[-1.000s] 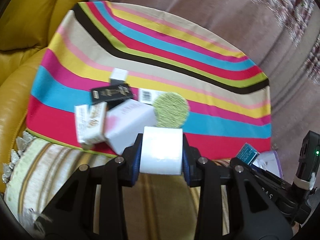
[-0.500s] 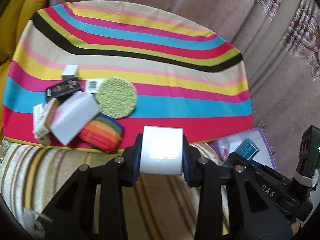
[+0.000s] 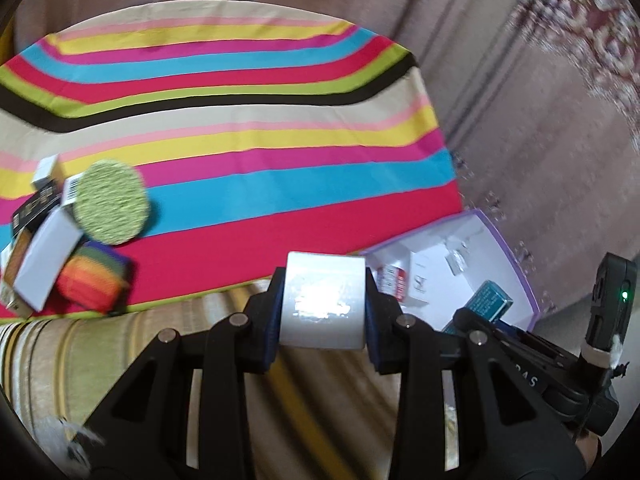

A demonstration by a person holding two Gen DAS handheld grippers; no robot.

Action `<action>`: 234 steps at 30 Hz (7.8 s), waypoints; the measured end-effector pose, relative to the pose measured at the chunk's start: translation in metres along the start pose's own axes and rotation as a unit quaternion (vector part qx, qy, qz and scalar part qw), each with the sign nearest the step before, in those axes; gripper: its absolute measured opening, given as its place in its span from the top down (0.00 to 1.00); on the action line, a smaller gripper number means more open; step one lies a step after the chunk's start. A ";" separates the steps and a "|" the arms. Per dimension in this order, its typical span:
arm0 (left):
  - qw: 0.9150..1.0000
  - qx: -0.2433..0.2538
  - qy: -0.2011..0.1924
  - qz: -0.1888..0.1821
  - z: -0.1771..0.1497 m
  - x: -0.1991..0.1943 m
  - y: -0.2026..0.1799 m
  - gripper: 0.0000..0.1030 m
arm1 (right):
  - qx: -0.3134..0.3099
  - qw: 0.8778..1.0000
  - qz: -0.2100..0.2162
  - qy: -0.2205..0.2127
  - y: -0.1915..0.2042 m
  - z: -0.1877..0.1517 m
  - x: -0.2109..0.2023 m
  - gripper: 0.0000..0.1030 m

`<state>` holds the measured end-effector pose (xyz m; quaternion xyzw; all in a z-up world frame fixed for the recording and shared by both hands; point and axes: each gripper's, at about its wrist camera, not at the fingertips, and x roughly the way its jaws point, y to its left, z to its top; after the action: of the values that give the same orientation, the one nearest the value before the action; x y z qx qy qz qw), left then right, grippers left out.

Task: Organize objects
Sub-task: 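Carry the white cube and blue-green tin to the purple-rimmed box and release them, then move both grippers back to the pile of boxes, then grasp the white DING ZHI DENTAL box with the left gripper while the right gripper grasps the green sponge, then carry the dental box and green sponge over the purple-rimmed box and release them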

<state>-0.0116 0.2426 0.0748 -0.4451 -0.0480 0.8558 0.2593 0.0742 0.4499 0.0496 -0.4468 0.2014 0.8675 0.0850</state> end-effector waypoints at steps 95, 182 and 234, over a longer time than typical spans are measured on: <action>0.949 -0.289 -0.046 0.115 -0.032 -0.072 0.272 0.54 | -0.189 0.975 0.099 0.069 0.235 0.012 0.082 0.28; 0.982 -0.150 -0.077 0.083 -0.021 -0.069 0.150 0.66 | -0.063 0.987 0.143 0.041 0.182 0.011 0.069 0.20; 0.993 0.069 0.051 -0.076 -0.015 0.031 -0.063 0.66 | 0.140 0.990 -0.015 -0.020 -0.076 0.010 -0.012 0.20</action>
<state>0.0110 0.3100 0.0623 -0.4640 -0.0096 0.8113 0.3555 0.0985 0.5231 0.0434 -0.4158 0.3121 0.8383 0.1640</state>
